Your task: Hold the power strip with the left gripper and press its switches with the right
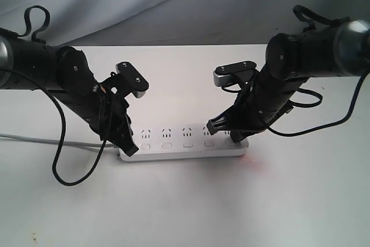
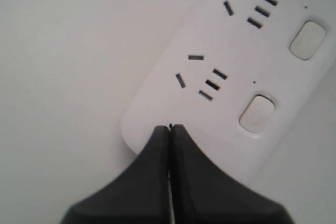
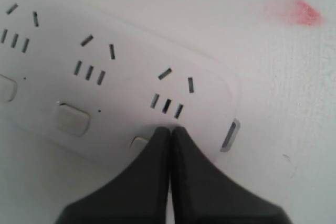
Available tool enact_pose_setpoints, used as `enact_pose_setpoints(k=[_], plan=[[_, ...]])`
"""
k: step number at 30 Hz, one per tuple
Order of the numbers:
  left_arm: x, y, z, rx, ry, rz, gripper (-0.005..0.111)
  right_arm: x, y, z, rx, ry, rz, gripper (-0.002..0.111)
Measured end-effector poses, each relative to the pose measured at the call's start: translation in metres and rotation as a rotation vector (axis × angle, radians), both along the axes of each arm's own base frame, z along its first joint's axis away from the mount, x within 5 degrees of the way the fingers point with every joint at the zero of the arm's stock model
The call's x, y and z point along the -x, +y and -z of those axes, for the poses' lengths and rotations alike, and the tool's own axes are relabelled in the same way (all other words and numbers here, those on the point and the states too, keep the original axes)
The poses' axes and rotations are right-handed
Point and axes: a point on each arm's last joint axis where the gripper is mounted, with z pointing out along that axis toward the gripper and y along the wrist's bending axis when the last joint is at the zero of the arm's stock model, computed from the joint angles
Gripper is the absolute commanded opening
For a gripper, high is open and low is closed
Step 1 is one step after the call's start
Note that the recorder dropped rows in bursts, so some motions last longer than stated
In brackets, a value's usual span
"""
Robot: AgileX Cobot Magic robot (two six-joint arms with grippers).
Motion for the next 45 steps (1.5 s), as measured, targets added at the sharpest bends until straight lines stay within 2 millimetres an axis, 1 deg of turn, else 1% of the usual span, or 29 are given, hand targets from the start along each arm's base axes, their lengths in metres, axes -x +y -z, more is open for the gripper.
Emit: enact_pose_setpoints(k=[6, 12, 15, 20, 26, 32, 36, 40, 45], plan=[[0.000, 0.000, 0.000, 0.000, 0.000, -0.002, 0.000, 0.002, 0.003, 0.000, 0.000, 0.000, -0.006, 0.000], [0.000, 0.000, 0.000, 0.000, 0.000, -0.002, 0.000, 0.012, 0.017, 0.000, 0.000, 0.003, -0.051, 0.000], [0.000, 0.000, 0.000, 0.001, 0.001, -0.005, 0.000, 0.015, 0.021, 0.000, -0.002, 0.004, -0.062, 0.000], [0.000, 0.000, 0.000, 0.003, 0.003, -0.011, 0.000, 0.015, 0.021, 0.000, 0.003, 0.003, -0.056, 0.000], [0.000, 0.000, 0.000, 0.003, 0.003, -0.011, 0.000, 0.013, 0.021, 0.010, 0.034, 0.034, -0.025, 0.000], [0.000, 0.000, 0.000, 0.003, 0.003, -0.011, 0.000, 0.008, 0.023, 0.013, 0.023, 0.018, -0.007, 0.000], [0.000, 0.000, 0.000, 0.003, 0.004, -0.014, 0.000, 0.007, 0.024, 0.011, 0.021, 0.004, -0.009, 0.000], [0.000, 0.000, 0.000, 0.003, 0.003, -0.014, 0.000, 0.007, 0.023, 0.002, -0.003, -0.031, -0.005, 0.000], [0.000, 0.000, 0.000, 0.004, 0.000, -0.015, 0.000, 0.013, 0.019, -0.007, 0.012, -0.029, -0.020, 0.000]])
